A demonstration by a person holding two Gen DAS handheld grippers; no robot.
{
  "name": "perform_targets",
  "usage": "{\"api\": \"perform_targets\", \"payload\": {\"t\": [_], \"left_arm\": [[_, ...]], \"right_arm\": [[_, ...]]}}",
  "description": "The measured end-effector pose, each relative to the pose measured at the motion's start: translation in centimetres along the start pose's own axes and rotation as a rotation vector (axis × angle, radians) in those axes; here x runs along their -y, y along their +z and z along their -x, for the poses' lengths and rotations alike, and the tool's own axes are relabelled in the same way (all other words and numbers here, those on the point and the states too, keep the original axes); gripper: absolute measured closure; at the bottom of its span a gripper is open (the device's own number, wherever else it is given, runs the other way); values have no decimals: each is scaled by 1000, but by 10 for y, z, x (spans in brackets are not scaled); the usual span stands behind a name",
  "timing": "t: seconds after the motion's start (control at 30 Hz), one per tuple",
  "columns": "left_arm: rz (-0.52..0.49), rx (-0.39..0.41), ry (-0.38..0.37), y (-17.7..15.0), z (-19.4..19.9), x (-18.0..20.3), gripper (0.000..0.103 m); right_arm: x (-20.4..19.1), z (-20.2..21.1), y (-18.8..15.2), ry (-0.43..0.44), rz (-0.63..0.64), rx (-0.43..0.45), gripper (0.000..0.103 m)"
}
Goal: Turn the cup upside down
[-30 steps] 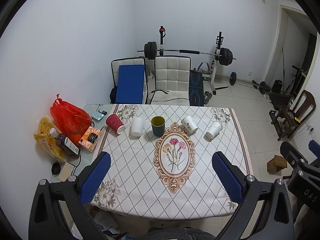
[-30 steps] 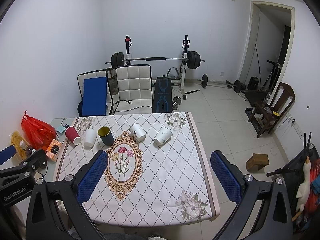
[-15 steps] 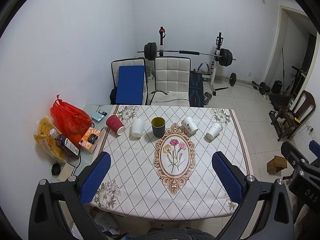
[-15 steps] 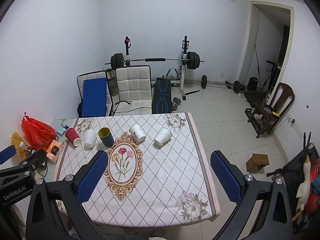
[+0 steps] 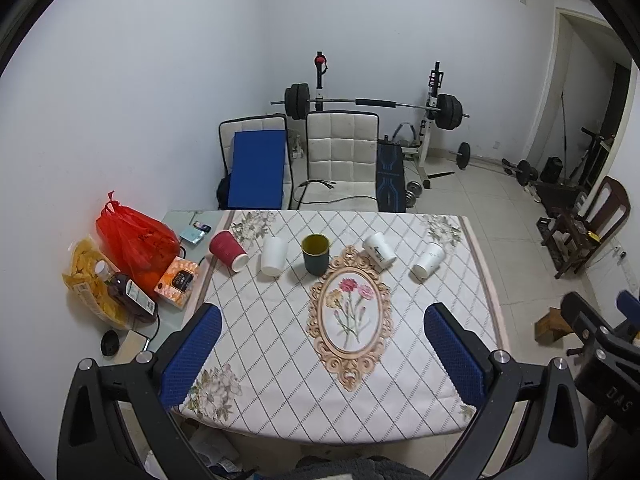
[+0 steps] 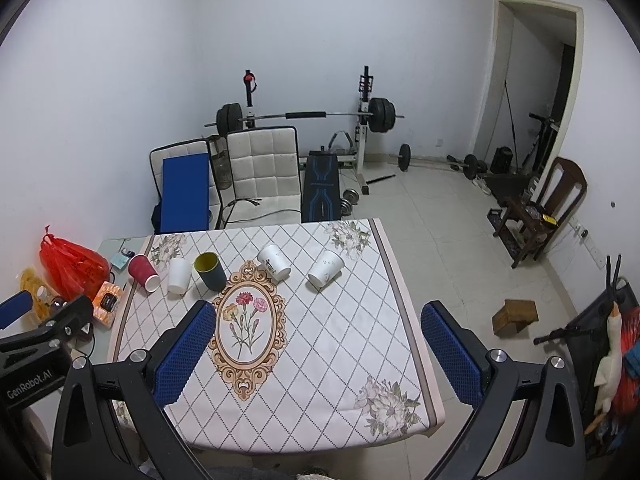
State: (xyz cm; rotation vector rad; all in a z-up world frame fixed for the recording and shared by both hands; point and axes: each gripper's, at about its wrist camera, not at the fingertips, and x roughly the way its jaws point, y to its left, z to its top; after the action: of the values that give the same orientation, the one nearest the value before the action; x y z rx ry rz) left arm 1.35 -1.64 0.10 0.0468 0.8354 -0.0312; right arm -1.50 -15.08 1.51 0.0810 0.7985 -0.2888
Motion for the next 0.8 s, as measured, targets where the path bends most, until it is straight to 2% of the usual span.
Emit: {"api": "perform_targets", "payload": {"t": [0.17, 0.33, 0.5, 0.6, 0.8], "left_arm": [[-48, -32, 7, -1, -47, -2, 0], [-104, -134, 41, -5, -118, 16, 0], [-122, -266, 32, -5, -189, 39, 0], [-122, -319, 71, -2, -232, 52, 0], [-81, -490, 92, 13, -323, 77, 0]], "right_arm": [[0, -35, -16, -27, -39, -58, 0], [5, -104, -35, -68, -72, -176, 0], [23, -190, -59, -67, -113, -312, 0], [28, -245, -68, -63, -94, -371, 0], [38, -362, -74, -22, -51, -525, 0]]}}
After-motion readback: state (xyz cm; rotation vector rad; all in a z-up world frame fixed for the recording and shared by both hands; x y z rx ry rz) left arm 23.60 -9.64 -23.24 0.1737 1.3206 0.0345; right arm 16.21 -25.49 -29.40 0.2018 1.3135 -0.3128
